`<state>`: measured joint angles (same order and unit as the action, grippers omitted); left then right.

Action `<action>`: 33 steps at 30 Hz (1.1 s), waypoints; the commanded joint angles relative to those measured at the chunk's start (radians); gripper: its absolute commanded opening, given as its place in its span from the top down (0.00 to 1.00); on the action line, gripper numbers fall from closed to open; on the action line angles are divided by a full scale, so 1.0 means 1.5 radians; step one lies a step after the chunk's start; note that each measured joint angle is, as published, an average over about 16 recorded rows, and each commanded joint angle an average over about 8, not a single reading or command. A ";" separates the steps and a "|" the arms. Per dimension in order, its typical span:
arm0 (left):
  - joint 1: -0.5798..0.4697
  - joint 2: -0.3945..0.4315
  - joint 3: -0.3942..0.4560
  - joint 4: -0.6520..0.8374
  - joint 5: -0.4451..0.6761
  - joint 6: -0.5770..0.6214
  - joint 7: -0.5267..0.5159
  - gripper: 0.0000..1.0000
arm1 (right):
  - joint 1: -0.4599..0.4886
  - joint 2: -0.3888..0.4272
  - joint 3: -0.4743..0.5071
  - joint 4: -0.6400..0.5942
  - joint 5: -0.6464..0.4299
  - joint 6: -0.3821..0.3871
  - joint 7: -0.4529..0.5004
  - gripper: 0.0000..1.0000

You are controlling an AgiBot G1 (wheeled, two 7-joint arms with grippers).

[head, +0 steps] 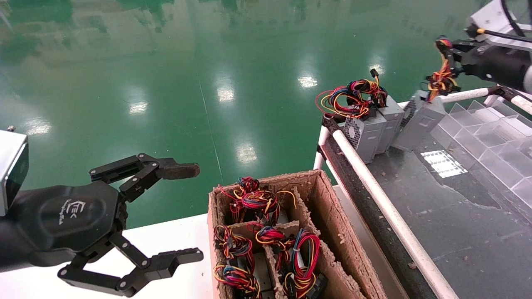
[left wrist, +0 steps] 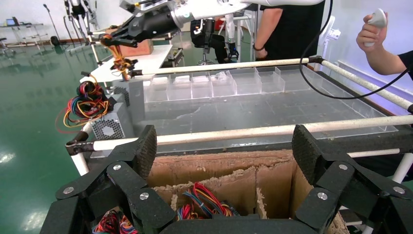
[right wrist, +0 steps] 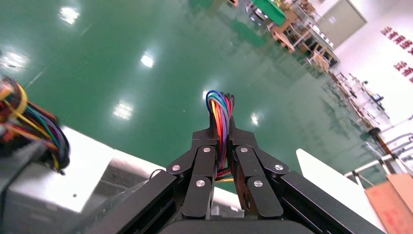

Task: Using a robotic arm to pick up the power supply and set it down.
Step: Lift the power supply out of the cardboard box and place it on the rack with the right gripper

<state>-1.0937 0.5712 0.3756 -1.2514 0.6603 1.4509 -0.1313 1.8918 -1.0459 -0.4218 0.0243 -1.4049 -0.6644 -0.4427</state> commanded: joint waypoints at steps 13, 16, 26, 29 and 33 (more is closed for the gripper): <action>0.000 0.000 0.000 0.000 0.000 0.000 0.000 0.00 | 0.002 -0.060 -0.010 -0.009 -0.014 0.001 -0.018 0.98; 0.000 0.000 0.000 0.000 0.000 0.000 0.000 0.00 | 0.000 -0.066 -0.012 -0.012 -0.017 0.003 -0.020 0.64; 0.000 0.000 0.000 0.000 0.000 0.000 0.000 0.00 | -0.002 -0.069 -0.012 -0.016 -0.017 0.001 -0.020 0.00; 0.000 0.000 0.000 0.000 0.000 0.000 0.000 0.00 | -0.003 -0.069 -0.012 -0.016 -0.017 -0.001 -0.020 0.00; 0.000 0.000 0.000 0.000 0.000 0.000 0.000 0.00 | -0.003 -0.066 -0.012 -0.017 -0.017 -0.005 -0.018 0.00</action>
<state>-1.0937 0.5711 0.3757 -1.2514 0.6602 1.4509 -0.1312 1.8899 -1.1420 -0.4369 -0.0011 -1.4258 -0.6734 -0.4666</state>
